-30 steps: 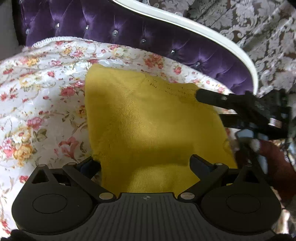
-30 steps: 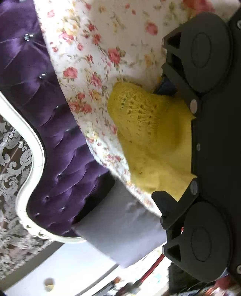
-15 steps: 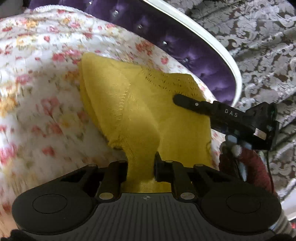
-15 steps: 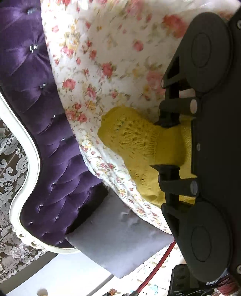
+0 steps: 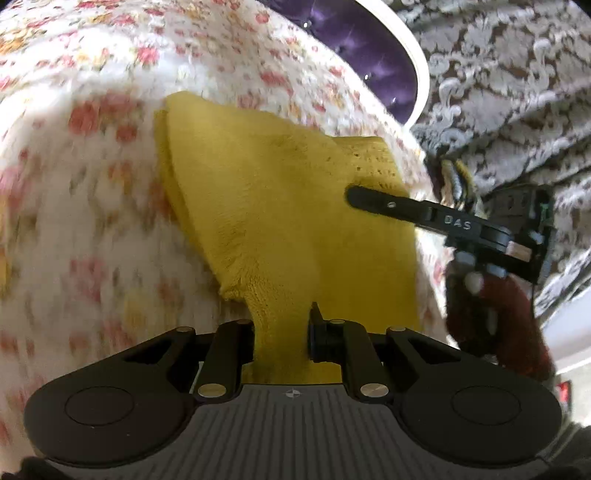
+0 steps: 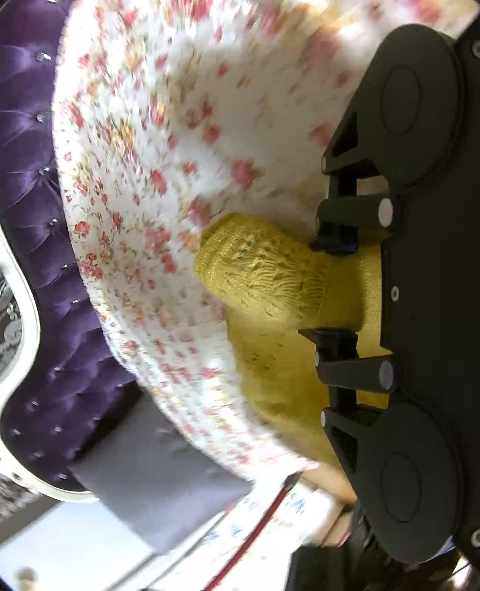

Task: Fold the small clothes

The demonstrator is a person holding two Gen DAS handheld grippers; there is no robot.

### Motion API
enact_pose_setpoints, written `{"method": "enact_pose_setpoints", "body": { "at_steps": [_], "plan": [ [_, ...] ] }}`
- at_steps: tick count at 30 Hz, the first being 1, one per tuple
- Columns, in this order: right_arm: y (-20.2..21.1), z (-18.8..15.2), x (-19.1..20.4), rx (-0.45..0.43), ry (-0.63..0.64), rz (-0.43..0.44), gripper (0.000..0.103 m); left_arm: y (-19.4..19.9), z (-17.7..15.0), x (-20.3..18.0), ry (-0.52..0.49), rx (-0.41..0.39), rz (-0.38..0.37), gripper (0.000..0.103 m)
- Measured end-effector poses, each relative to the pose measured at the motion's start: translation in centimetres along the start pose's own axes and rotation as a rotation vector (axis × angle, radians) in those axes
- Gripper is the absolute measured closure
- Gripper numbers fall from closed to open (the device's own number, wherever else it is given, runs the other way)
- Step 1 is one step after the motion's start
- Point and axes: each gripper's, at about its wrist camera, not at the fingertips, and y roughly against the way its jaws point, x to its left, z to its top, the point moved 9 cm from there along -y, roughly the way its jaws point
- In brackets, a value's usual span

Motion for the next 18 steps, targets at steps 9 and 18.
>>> {"method": "enact_pose_setpoints", "body": {
  "at_steps": [9,18],
  "plan": [
    [3.1,-2.3,-0.4,-0.061,0.097,-0.175,0.041,1.7,-3.9,-0.2,-0.142,-0.027,0.159,0.084],
    [6.7,0.1,1.1,-0.215,0.141,-0.230,0.040,8.3,0.2,-3.8,-0.344,-0.208,0.176,0.080]
  ]
}}
